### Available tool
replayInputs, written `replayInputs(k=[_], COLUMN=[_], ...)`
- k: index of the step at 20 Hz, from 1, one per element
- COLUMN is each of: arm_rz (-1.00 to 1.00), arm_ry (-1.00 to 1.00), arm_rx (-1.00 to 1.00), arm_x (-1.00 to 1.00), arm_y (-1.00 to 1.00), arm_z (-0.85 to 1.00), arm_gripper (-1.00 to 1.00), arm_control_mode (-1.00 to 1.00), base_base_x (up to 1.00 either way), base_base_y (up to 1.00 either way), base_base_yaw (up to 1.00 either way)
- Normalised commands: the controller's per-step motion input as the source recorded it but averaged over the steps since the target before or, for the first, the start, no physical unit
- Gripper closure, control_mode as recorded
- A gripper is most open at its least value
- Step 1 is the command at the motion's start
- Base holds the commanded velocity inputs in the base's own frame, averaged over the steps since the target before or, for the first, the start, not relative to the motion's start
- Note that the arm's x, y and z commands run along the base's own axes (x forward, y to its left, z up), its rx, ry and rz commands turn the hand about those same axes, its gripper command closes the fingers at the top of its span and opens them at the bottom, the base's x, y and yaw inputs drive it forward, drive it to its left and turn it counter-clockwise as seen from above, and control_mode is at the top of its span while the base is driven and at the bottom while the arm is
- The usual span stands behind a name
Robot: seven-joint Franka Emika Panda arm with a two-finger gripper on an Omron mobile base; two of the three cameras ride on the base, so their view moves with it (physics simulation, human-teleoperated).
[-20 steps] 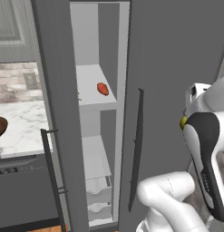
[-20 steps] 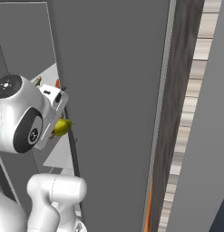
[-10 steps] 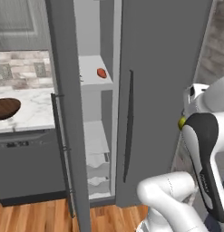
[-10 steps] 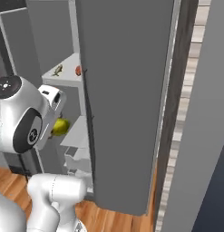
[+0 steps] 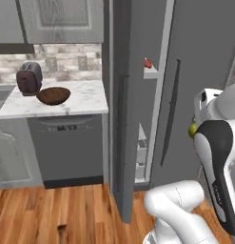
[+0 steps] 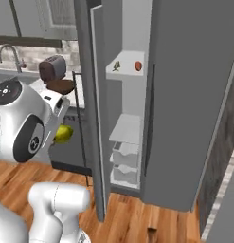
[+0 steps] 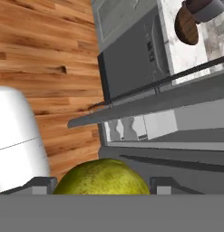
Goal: Take the fish, sweet potato, and pear from the freezer and place them in the bowl on the counter.
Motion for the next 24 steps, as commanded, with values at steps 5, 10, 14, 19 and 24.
replayInputs(k=[5,10,14,19,24], arm_rz=[0.0,0.0,0.0,0.0,0.0], arm_ry=[0.0,0.0,0.0,0.0,0.0], arm_rx=[0.0,0.0,0.0,0.0,0.0], arm_x=[0.0,0.0,0.0,0.0,0.0], arm_y=[0.0,0.0,0.0,0.0,0.0], arm_z=[0.0,0.0,0.0,0.0,0.0], arm_gripper=[1.0,1.0,1.0,1.0,1.0], arm_control_mode=[1.0,1.0,1.0,1.0,1.0], base_base_x=[-0.02,0.16,0.65,0.9,1.0], base_base_y=[1.0,1.0,1.0,1.0,0.84], base_base_yaw=[0.18,0.07,0.0,-0.07,-0.16])
